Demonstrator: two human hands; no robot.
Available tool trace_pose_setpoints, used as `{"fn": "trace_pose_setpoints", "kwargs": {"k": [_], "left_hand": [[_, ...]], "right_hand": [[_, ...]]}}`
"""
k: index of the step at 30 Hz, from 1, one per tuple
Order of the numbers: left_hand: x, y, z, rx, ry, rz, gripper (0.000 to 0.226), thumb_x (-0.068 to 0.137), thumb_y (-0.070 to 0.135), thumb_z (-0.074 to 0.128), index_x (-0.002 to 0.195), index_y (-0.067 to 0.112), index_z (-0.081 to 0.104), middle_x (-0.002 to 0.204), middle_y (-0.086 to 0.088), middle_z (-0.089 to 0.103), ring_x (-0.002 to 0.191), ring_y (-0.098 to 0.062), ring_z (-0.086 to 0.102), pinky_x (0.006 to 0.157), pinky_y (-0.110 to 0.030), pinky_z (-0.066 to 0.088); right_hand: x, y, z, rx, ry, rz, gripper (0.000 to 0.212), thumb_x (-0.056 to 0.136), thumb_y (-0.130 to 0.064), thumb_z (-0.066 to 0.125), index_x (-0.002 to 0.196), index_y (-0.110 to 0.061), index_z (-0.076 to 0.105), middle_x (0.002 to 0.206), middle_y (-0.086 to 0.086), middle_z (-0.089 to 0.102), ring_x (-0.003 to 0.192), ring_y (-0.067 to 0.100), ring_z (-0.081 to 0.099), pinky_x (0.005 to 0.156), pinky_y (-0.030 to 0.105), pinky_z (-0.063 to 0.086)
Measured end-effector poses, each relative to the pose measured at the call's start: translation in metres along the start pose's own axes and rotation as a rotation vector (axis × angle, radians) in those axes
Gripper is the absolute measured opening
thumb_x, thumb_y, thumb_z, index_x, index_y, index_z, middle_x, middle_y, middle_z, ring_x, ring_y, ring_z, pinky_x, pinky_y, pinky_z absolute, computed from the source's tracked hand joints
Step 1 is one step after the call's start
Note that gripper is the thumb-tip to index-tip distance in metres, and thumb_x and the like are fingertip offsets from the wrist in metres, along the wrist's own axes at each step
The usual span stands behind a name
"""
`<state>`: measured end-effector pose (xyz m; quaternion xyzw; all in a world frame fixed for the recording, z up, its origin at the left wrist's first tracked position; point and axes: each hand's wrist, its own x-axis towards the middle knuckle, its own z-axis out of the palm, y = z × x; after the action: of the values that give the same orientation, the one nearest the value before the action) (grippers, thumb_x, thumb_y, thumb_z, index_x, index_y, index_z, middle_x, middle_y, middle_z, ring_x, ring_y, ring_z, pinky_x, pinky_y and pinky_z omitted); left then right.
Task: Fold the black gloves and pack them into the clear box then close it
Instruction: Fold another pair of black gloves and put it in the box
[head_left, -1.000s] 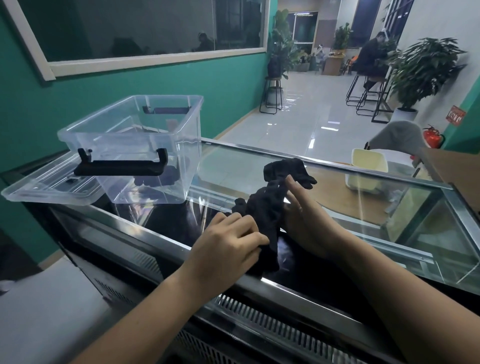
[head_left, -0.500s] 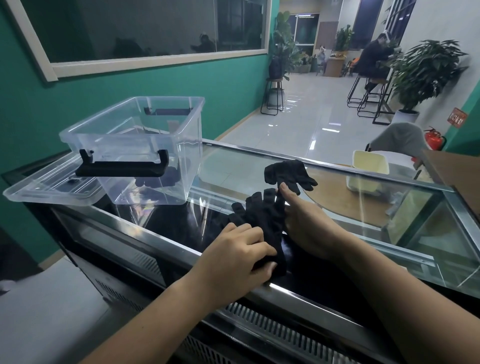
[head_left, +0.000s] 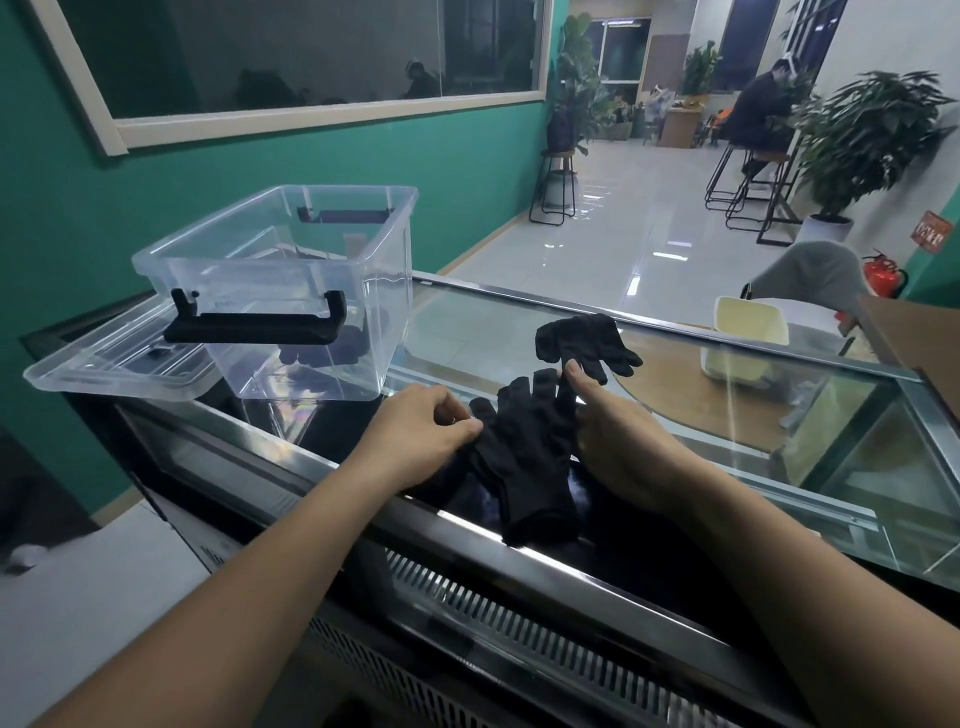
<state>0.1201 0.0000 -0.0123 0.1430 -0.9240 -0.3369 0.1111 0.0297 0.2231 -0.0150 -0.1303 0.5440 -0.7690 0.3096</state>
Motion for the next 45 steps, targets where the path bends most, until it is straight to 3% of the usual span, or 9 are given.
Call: {"fn": "trace_pose_setpoints", "kwargs": {"k": [6, 8, 9, 10, 14, 18, 23, 42, 45], "left_hand": [[0.001, -0.004, -0.007, -0.123, 0.027, -0.086, 0.012, 0.089, 0.029, 0.080, 0.080, 0.023, 0.076, 0.071, 0.013, 0.073, 0.073, -0.007, 0.066, 0.074, -0.030, 0.051], [-0.002, -0.005, -0.011, -0.085, 0.018, -0.103, 0.011, 0.088, 0.028, 0.079, 0.079, 0.021, 0.076, 0.074, 0.008, 0.075, 0.074, -0.011, 0.069, 0.074, -0.031, 0.054], [-0.004, -0.005, -0.012, -0.064, 0.003, -0.106, 0.011, 0.087, 0.028, 0.078, 0.079, 0.020, 0.076, 0.076, 0.006, 0.076, 0.076, -0.013, 0.070, 0.074, -0.031, 0.056], [-0.005, -0.004, -0.014, -0.052, -0.017, -0.108, 0.010, 0.086, 0.029, 0.078, 0.080, 0.020, 0.077, 0.078, 0.004, 0.077, 0.078, -0.014, 0.072, 0.075, -0.032, 0.057], [-0.006, 0.000, -0.016, -0.003, -0.077, -0.065, 0.010, 0.088, 0.034, 0.081, 0.091, 0.028, 0.075, 0.088, 0.009, 0.076, 0.081, -0.011, 0.071, 0.074, -0.029, 0.057], [0.004, 0.008, -0.010, -0.028, -0.001, -0.018, 0.005, 0.097, 0.034, 0.071, 0.101, 0.033, 0.074, 0.110, 0.015, 0.071, 0.097, -0.008, 0.066, 0.087, -0.030, 0.050], [0.036, 0.017, -0.006, 0.051, -0.111, 0.050, 0.024, 0.101, 0.031, 0.066, 0.123, 0.031, 0.076, 0.130, 0.005, 0.056, 0.114, -0.017, 0.061, 0.098, -0.029, 0.045], [0.067, 0.032, -0.004, -0.025, -0.312, 0.038, 0.011, 0.091, 0.015, 0.081, 0.100, 0.009, 0.080, 0.068, 0.009, 0.063, 0.048, 0.008, 0.058, 0.046, -0.005, 0.037], [0.066, 0.027, -0.009, -0.102, -0.257, 0.001, 0.007, 0.088, 0.013, 0.084, 0.093, 0.012, 0.079, 0.063, 0.012, 0.067, 0.056, 0.005, 0.060, 0.059, -0.009, 0.043]], "right_hand": [[0.004, 0.006, 0.003, 0.018, -0.002, 0.014, 0.095, 0.087, -0.075, 0.072, 0.144, -0.001, 0.053, 0.159, 0.041, 0.022, 0.123, 0.075, 0.026, 0.116, 0.084, 0.012], [0.007, 0.008, -0.010, 0.038, -0.029, -0.004, 0.117, 0.083, -0.079, 0.073, 0.149, -0.002, 0.015, 0.153, 0.034, 0.004, 0.110, 0.073, 0.015, 0.108, 0.090, 0.003], [0.008, 0.006, -0.015, 0.018, -0.046, 0.002, 0.081, 0.081, -0.081, 0.073, 0.117, -0.030, 0.022, 0.112, 0.019, 0.018, 0.098, 0.061, 0.016, 0.103, 0.091, 0.000], [0.011, 0.006, -0.020, 0.003, -0.067, 0.017, 0.078, 0.080, -0.082, 0.073, 0.111, -0.015, 0.048, 0.135, 0.048, 0.041, 0.096, 0.053, 0.015, 0.101, 0.092, -0.001], [-0.013, -0.006, 0.005, -0.073, -0.042, -0.003, 0.092, 0.092, -0.073, 0.066, 0.142, 0.003, 0.049, 0.157, 0.037, 0.031, 0.114, 0.047, 0.050, 0.125, 0.075, 0.016], [-0.008, -0.004, 0.009, -0.086, -0.035, -0.001, 0.068, 0.106, -0.058, 0.055, 0.138, 0.002, 0.054, 0.137, 0.019, 0.070, 0.130, 0.038, 0.063, 0.116, 0.047, 0.042], [-0.003, 0.000, 0.004, -0.047, -0.011, -0.042, 0.047, 0.102, -0.053, 0.066, 0.118, -0.010, 0.057, 0.118, 0.018, 0.056, 0.109, 0.032, 0.050, 0.101, 0.048, 0.036], [-0.007, 0.000, -0.001, -0.082, -0.056, -0.081, 0.026, 0.109, -0.010, 0.057, 0.130, 0.004, 0.062, 0.131, 0.024, 0.072, 0.121, 0.033, 0.072, 0.094, 0.034, 0.058], [-0.008, 0.000, 0.000, -0.085, -0.045, -0.078, 0.023, 0.109, -0.006, 0.056, 0.129, 0.001, 0.064, 0.128, 0.020, 0.075, 0.122, 0.033, 0.072, 0.098, 0.034, 0.057]]}}
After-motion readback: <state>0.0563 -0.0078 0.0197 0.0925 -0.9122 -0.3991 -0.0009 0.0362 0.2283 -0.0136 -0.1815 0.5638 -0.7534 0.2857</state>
